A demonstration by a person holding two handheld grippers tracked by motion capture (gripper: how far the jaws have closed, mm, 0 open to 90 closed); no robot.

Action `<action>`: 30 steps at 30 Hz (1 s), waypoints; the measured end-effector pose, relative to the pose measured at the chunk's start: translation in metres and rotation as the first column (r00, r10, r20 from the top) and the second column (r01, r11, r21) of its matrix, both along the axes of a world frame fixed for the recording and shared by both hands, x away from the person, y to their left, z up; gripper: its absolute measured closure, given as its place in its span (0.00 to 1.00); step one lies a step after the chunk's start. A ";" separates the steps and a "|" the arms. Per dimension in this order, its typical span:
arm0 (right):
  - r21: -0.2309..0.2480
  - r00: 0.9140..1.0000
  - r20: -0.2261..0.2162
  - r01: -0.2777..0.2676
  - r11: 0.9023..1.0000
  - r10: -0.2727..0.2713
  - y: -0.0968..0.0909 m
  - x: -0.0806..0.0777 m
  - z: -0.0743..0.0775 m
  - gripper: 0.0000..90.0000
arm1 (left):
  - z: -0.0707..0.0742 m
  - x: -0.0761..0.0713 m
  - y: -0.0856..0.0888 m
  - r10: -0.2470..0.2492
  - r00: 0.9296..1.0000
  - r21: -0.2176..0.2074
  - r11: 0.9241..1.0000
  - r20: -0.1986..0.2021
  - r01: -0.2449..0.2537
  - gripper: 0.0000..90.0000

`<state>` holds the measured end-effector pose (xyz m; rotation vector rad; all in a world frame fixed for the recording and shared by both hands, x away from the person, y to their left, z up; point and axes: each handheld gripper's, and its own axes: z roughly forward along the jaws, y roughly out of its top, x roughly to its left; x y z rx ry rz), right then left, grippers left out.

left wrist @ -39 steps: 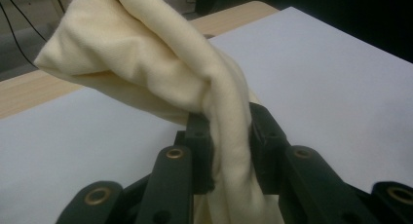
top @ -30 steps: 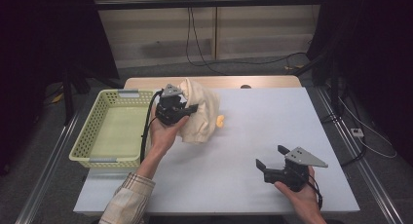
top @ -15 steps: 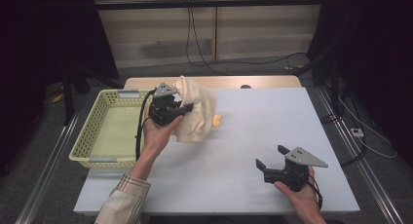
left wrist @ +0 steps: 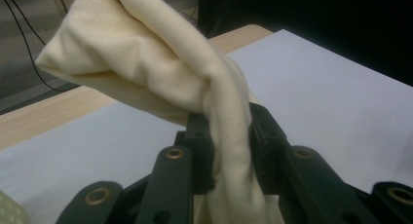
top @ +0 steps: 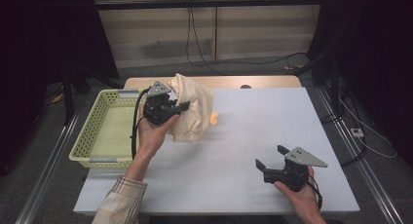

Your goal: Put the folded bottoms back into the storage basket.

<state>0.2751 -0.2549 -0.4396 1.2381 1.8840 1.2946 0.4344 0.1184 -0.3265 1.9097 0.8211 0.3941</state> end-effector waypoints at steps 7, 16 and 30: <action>-0.003 1.000 0.001 -0.002 1.000 0.002 0.000 0.000 0.000 0.07 | 0.006 -0.005 0.006 0.003 1.000 0.007 1.000 0.013 -0.003 0.82; -0.001 1.000 -0.004 -0.002 1.000 0.002 0.001 0.000 0.000 0.07 | 0.015 -0.013 0.015 -0.002 1.000 0.010 1.000 0.031 0.002 0.82; -0.004 1.000 0.000 -0.003 1.000 0.003 0.001 0.000 0.000 0.07 | 0.025 -0.018 0.033 0.023 0.998 -0.008 1.000 0.055 -0.023 0.82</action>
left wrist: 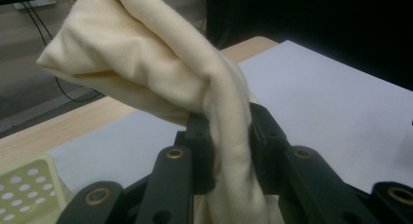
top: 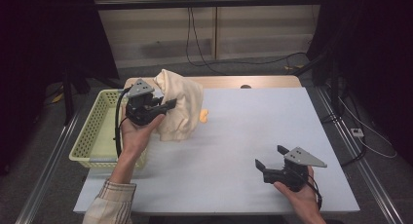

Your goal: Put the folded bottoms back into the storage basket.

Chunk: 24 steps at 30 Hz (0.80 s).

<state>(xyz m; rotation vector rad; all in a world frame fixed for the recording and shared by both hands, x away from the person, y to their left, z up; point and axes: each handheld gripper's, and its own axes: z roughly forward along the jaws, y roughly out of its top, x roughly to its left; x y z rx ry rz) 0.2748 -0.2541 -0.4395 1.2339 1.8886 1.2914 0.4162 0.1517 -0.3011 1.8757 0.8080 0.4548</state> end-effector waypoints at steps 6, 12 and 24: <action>-0.003 1.000 0.005 0.002 1.000 -0.002 -0.001 -0.001 0.001 0.07 | 0.003 -0.006 0.008 0.011 1.000 0.009 1.000 0.006 -0.011 0.82; -0.004 1.000 0.002 -0.002 1.000 0.002 0.001 -0.001 0.000 0.06 | 0.007 -0.008 0.018 0.006 1.000 0.022 1.000 0.020 -0.006 0.82; -0.002 1.000 0.014 -0.005 1.000 0.005 -0.002 -0.002 0.002 0.05 | 0.012 -0.011 0.031 0.036 0.999 0.009 0.999 0.025 -0.036 0.82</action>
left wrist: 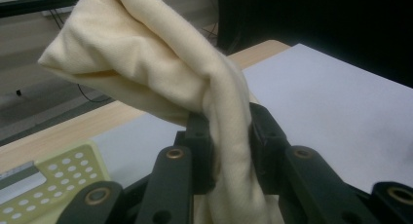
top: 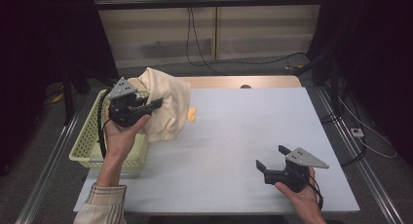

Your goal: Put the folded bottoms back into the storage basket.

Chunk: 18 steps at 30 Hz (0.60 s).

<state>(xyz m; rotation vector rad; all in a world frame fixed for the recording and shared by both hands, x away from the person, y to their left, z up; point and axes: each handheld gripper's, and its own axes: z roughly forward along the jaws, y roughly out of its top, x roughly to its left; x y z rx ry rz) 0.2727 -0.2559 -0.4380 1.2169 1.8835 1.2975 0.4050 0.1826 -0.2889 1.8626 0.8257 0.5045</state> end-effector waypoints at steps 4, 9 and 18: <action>0.002 1.000 -0.002 -0.002 1.000 0.002 0.001 0.000 0.000 0.05 | 0.002 -0.002 0.001 0.000 1.000 0.010 1.000 0.011 0.000 0.82; 0.000 1.000 -0.003 -0.003 1.000 0.003 0.001 0.000 0.000 0.05 | 0.009 -0.008 0.008 0.011 0.999 0.010 1.000 0.030 -0.011 0.82; 0.001 1.000 -0.003 -0.005 1.000 0.005 0.001 0.001 0.000 0.05 | 0.012 -0.008 0.025 0.039 0.999 -0.006 0.999 0.024 -0.038 0.82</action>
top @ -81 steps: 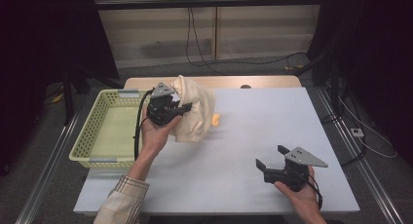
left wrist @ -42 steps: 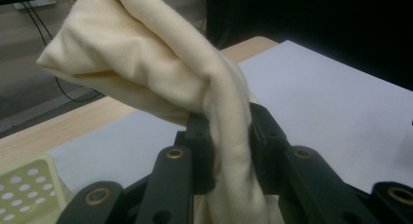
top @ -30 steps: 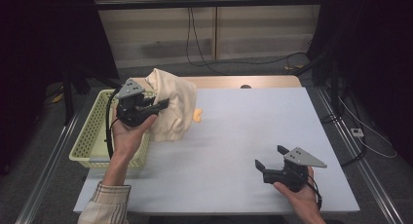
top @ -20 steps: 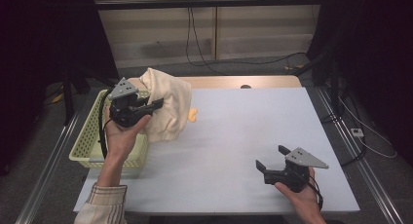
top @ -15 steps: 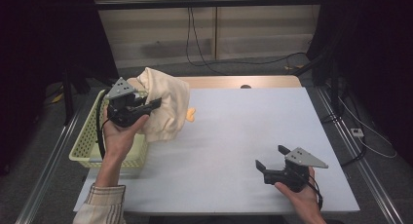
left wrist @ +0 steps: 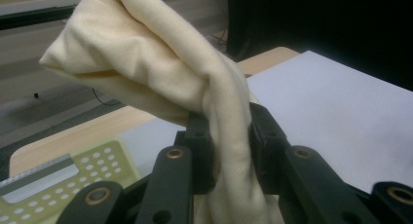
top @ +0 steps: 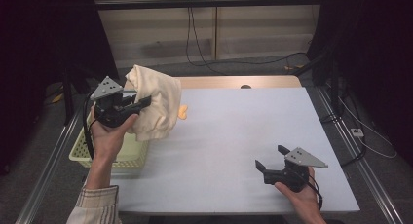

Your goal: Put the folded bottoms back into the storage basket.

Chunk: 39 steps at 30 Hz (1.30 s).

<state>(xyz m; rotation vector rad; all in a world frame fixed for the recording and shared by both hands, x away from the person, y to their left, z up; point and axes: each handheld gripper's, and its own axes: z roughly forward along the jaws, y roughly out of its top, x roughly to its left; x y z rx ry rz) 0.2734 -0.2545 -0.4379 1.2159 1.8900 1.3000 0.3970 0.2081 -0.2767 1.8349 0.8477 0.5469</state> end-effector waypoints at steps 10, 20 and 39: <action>-0.012 1.000 0.004 -0.014 1.000 0.014 0.002 0.002 -0.001 0.05 | 0.002 -0.004 0.015 0.028 1.000 0.021 0.999 -0.001 -0.028 0.82; -0.014 1.000 0.002 -0.016 1.000 0.016 0.003 0.002 -0.001 0.05 | 0.001 -0.008 0.037 0.065 0.998 0.011 0.998 0.002 -0.065 0.82; -0.015 1.000 -0.004 -0.019 1.000 0.019 0.003 0.002 -0.001 0.05 | -0.001 -0.008 0.069 0.107 0.994 -0.008 0.994 -0.012 -0.108 0.82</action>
